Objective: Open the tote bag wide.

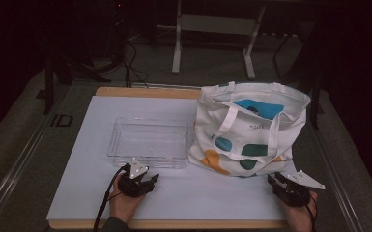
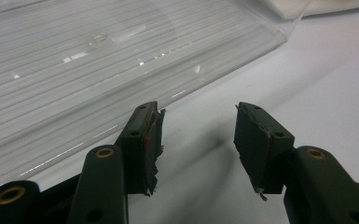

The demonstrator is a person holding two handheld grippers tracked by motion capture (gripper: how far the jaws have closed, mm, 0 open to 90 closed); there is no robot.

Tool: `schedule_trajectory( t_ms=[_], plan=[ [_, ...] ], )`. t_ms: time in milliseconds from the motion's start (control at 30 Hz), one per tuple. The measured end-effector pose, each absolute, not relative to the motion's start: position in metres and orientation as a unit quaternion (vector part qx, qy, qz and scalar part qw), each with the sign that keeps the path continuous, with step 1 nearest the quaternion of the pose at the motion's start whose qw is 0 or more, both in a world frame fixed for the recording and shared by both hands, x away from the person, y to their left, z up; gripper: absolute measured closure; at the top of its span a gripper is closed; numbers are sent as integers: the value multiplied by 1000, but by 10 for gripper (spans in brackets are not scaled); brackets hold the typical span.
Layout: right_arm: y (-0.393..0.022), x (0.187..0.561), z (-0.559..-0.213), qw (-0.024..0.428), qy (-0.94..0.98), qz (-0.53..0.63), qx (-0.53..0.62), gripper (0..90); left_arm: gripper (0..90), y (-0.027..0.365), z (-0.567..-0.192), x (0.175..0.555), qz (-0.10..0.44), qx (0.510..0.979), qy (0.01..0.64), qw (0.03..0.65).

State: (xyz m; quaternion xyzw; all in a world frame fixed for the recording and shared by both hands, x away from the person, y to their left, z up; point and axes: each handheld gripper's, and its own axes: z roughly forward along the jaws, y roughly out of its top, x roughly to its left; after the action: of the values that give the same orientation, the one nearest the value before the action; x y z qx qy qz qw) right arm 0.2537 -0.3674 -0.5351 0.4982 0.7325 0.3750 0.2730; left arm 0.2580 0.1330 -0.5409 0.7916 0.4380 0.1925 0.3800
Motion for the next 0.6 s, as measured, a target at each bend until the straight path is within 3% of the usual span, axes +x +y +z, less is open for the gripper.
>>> schedule_trajectory(
  t_ms=[400,600],
  plan=[
    [-367,253,-529,267,733,374,501,651,559,128,-540,255,197,802,422,374],
    [-372,250,-519,259,722,390,509,689,583,116,-525,245,217,818,384,368]
  ],
)
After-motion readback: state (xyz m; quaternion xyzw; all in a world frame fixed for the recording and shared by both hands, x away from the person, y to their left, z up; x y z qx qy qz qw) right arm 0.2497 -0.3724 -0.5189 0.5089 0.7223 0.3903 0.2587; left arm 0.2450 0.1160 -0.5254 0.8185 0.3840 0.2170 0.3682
